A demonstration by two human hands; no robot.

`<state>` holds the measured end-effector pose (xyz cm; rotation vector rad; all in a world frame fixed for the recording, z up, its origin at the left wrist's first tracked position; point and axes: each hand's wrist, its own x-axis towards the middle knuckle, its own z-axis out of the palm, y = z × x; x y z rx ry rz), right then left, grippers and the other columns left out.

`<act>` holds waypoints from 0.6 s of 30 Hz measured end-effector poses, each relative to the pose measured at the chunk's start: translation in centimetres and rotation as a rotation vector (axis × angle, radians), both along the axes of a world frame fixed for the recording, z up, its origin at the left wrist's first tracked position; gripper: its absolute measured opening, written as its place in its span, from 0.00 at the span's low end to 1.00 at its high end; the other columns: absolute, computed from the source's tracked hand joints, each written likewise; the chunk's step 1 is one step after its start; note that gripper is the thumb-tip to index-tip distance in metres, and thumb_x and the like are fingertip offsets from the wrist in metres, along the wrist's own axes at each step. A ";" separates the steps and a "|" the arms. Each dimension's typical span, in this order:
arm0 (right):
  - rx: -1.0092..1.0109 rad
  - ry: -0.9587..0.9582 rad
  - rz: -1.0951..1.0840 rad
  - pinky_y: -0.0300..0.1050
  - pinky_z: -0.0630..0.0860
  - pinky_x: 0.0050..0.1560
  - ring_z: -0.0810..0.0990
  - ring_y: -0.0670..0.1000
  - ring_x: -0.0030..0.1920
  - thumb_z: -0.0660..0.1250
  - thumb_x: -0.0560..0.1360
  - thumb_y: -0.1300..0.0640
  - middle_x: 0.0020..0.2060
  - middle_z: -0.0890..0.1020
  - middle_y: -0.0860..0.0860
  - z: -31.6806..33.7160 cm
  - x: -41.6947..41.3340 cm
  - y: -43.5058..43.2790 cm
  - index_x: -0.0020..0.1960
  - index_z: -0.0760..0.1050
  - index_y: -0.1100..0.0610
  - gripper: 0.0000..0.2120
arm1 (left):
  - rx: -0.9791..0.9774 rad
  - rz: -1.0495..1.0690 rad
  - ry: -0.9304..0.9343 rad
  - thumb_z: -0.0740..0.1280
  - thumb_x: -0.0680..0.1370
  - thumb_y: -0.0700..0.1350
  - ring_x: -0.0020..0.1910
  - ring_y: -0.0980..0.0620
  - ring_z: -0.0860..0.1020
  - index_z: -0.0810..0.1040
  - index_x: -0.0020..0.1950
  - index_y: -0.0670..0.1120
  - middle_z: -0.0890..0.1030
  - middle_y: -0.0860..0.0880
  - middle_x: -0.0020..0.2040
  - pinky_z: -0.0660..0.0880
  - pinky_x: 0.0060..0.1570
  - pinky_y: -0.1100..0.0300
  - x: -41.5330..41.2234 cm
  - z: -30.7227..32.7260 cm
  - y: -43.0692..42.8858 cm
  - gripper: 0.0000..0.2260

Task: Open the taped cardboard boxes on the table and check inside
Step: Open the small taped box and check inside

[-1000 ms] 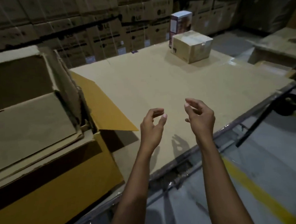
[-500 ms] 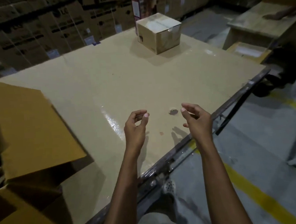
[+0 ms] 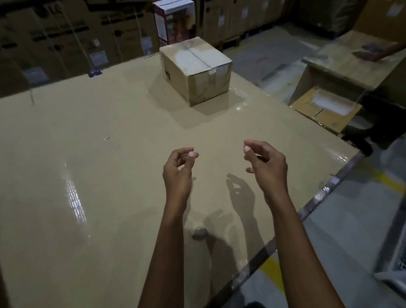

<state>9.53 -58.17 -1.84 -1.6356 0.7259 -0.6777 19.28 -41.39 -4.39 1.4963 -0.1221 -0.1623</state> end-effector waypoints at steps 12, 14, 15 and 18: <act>0.157 0.091 0.115 0.63 0.84 0.49 0.86 0.55 0.46 0.73 0.78 0.53 0.44 0.87 0.49 -6.2 16.0 -15.0 0.52 0.85 0.43 0.06 | 0.137 0.116 0.091 0.70 0.80 0.46 0.54 0.52 0.83 0.83 0.53 0.50 0.86 0.51 0.51 0.78 0.53 0.53 12.6 -2.9 -16.6 0.03; 0.147 0.064 0.166 0.63 0.84 0.50 0.86 0.51 0.47 0.73 0.77 0.48 0.45 0.87 0.48 -7.2 19.7 -17.9 0.53 0.84 0.43 0.06 | 0.180 0.173 0.125 0.72 0.79 0.48 0.53 0.54 0.83 0.83 0.53 0.49 0.86 0.51 0.51 0.78 0.53 0.53 16.1 -3.0 -19.0 0.04; 0.133 0.051 0.184 0.61 0.84 0.51 0.86 0.48 0.47 0.73 0.75 0.45 0.46 0.87 0.46 -7.5 21.8 -19.4 0.53 0.84 0.44 0.08 | 0.194 0.209 0.149 0.73 0.79 0.49 0.51 0.57 0.83 0.83 0.53 0.48 0.86 0.51 0.50 0.78 0.51 0.54 17.9 -2.9 -20.2 0.06; 0.018 -0.011 0.211 0.54 0.82 0.57 0.84 0.45 0.50 0.74 0.74 0.43 0.50 0.85 0.45 -7.4 28.5 -24.2 0.59 0.82 0.47 0.16 | 0.207 0.301 0.203 0.74 0.76 0.55 0.42 0.63 0.80 0.81 0.58 0.47 0.83 0.53 0.50 0.78 0.49 0.56 23.5 -2.3 -23.9 0.15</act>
